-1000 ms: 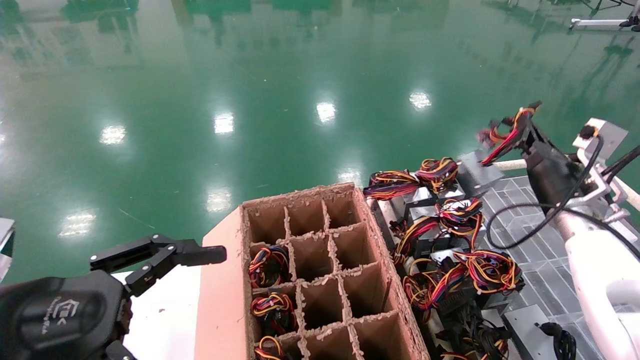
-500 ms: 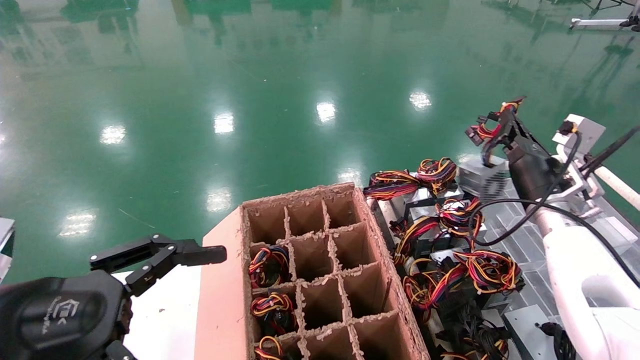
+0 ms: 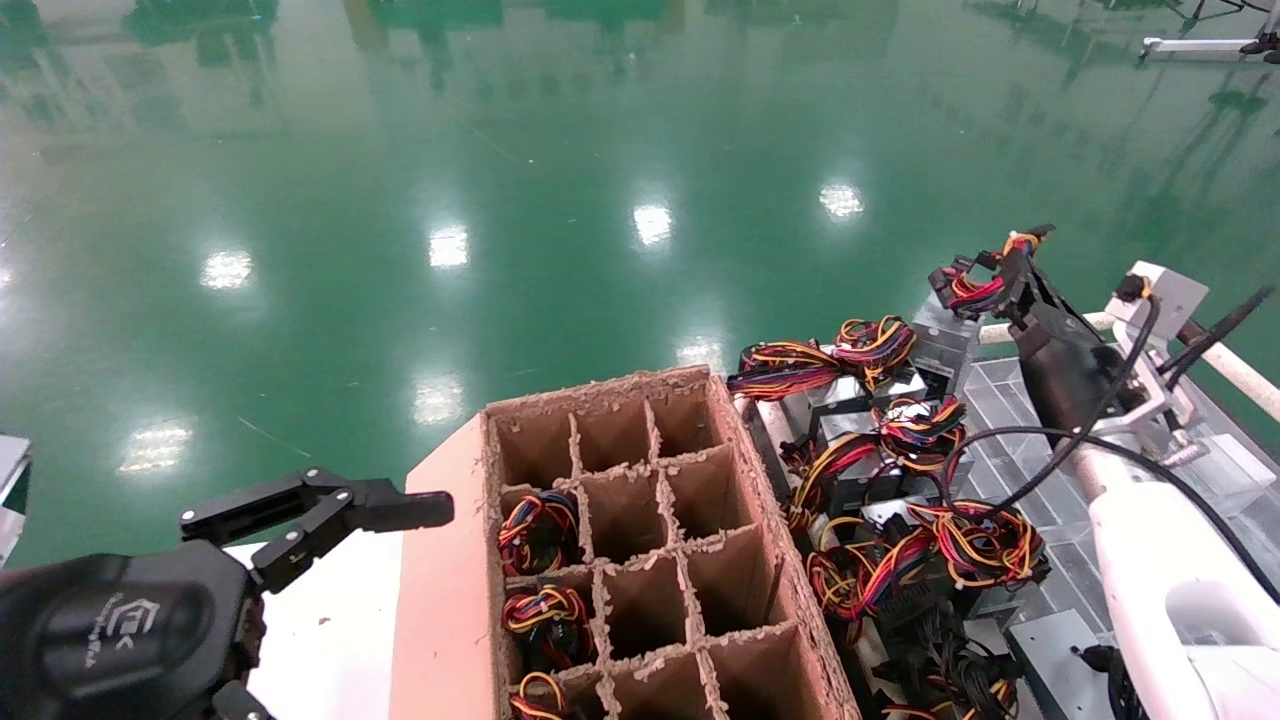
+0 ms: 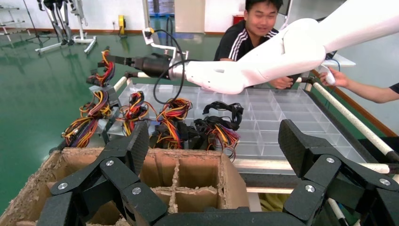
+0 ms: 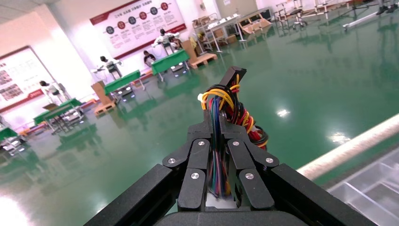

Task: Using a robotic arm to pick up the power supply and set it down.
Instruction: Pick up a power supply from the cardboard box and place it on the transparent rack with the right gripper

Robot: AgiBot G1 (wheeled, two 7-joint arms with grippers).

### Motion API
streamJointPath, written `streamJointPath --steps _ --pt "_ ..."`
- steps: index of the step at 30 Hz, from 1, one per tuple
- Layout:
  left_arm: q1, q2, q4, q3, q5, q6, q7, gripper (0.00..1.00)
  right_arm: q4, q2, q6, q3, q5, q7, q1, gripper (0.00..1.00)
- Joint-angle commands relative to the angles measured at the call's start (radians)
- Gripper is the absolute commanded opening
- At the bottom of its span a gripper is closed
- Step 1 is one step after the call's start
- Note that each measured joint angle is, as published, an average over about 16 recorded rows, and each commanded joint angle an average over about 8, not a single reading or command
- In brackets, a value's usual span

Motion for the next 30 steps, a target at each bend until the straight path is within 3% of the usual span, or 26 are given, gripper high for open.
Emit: streamJointPath --steps 1,30 --pt "0.0 0.0 0.0 0.0 0.0 0.0 0.0 1.0 -0.001 0.005 0.0 0.0 0.001 0.0 -0.007 0.0" --pt "0.0 0.0 0.0 0.0 0.0 0.0 0.0 1.0 -0.002 0.146 0.036 -0.033 -0.047 -0.039 -0.049 0.0"
